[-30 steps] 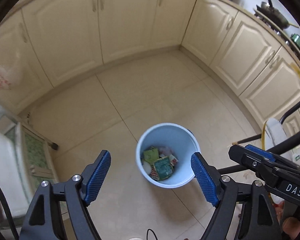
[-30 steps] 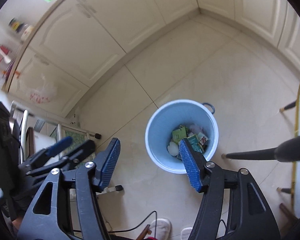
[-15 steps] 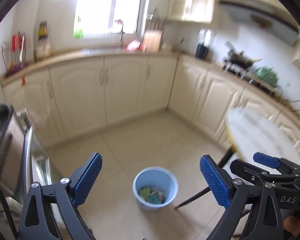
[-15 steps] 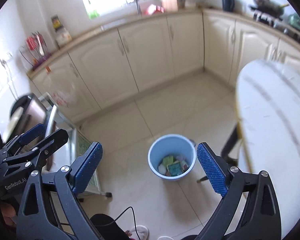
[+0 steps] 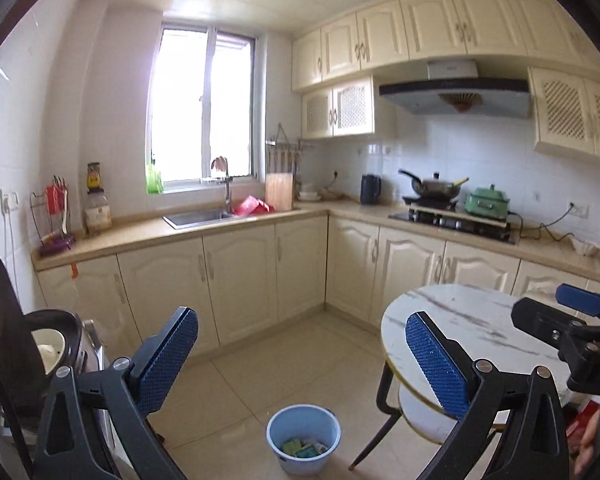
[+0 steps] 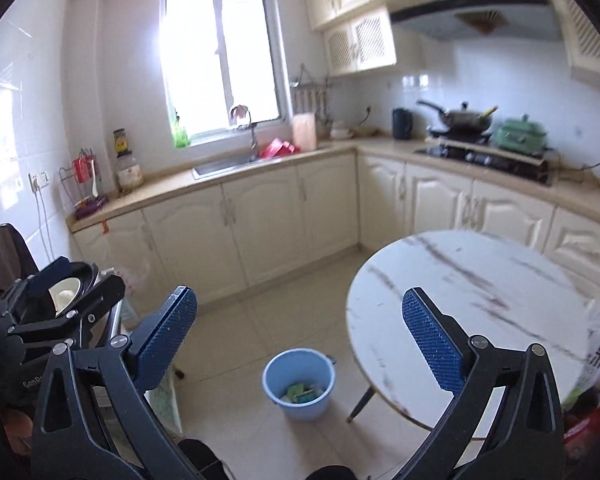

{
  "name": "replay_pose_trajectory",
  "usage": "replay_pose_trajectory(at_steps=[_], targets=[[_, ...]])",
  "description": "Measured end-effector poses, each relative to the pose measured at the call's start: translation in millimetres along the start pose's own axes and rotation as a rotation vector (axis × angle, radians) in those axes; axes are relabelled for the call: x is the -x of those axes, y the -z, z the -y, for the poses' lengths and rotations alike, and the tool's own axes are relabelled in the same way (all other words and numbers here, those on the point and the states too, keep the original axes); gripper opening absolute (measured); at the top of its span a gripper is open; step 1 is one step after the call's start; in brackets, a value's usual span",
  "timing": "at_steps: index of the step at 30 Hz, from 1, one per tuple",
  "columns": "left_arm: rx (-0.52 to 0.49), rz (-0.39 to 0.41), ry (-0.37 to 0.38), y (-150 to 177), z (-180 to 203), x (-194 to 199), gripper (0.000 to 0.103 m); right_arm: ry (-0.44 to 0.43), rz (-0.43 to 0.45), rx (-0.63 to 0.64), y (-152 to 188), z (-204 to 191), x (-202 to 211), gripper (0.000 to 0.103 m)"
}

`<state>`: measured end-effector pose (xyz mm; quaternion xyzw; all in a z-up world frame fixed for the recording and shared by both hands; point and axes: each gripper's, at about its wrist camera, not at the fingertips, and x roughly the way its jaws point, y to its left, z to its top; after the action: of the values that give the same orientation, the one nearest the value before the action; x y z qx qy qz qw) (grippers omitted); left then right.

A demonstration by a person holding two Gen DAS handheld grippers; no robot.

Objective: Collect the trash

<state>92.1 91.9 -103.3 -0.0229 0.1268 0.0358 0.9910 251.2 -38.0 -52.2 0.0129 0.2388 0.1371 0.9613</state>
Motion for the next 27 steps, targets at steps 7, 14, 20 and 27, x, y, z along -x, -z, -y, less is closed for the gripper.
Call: replay_pose_trajectory(at_steps=[7,14,20,27], targets=[[0.033,0.076,0.055,38.3,14.0,94.7,0.102,0.066,0.107,0.029,-16.6,-3.9,83.8,0.103],[0.027,0.090,0.101,55.0,-39.9,145.3,0.102,0.115,0.172,0.059,-16.8,-13.2,131.6,0.103],[0.009,0.097,0.085,45.5,-56.5,154.9,0.102,0.120,0.180,0.052,-13.0,-10.7,140.2,0.103],[-0.004,0.093,0.075,37.6,-55.3,159.4,0.102,0.122,0.187,0.045,-10.3,-8.5,141.3,0.103]])
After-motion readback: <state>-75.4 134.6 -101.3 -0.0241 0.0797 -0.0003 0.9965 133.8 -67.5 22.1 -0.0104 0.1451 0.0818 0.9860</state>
